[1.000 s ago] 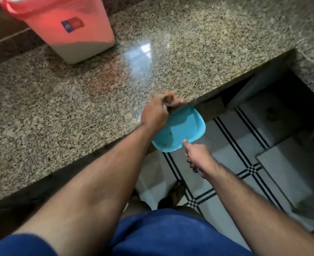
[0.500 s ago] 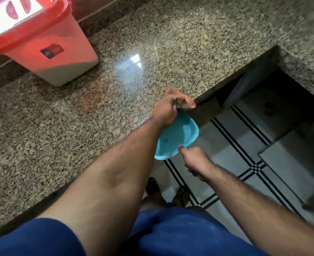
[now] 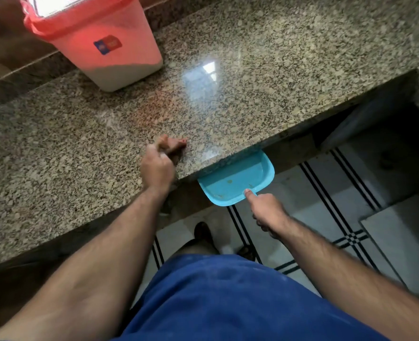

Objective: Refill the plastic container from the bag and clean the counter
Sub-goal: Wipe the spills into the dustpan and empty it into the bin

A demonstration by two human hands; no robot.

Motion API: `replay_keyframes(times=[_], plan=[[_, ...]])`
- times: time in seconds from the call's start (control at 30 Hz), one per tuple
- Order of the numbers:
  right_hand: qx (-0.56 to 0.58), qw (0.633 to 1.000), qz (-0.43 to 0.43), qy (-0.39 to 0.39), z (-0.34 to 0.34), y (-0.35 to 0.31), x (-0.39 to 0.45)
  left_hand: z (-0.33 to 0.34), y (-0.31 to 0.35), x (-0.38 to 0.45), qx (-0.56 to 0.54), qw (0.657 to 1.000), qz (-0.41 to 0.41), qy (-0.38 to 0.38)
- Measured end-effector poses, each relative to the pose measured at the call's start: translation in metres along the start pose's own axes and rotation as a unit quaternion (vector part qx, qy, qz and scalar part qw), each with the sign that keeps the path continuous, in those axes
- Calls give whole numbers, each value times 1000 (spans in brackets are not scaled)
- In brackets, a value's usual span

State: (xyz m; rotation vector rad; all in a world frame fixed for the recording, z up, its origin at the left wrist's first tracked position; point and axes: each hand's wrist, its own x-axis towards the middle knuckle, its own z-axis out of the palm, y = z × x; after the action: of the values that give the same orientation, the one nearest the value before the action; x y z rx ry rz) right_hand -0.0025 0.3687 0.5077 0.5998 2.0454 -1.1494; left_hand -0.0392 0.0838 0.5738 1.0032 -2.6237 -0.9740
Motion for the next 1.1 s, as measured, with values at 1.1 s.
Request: replay_keyframes(times=[1.1], plan=[[-85, 993, -78, -23, 149, 40, -94, -96, -94, -115, -374, 916, -121, -83]])
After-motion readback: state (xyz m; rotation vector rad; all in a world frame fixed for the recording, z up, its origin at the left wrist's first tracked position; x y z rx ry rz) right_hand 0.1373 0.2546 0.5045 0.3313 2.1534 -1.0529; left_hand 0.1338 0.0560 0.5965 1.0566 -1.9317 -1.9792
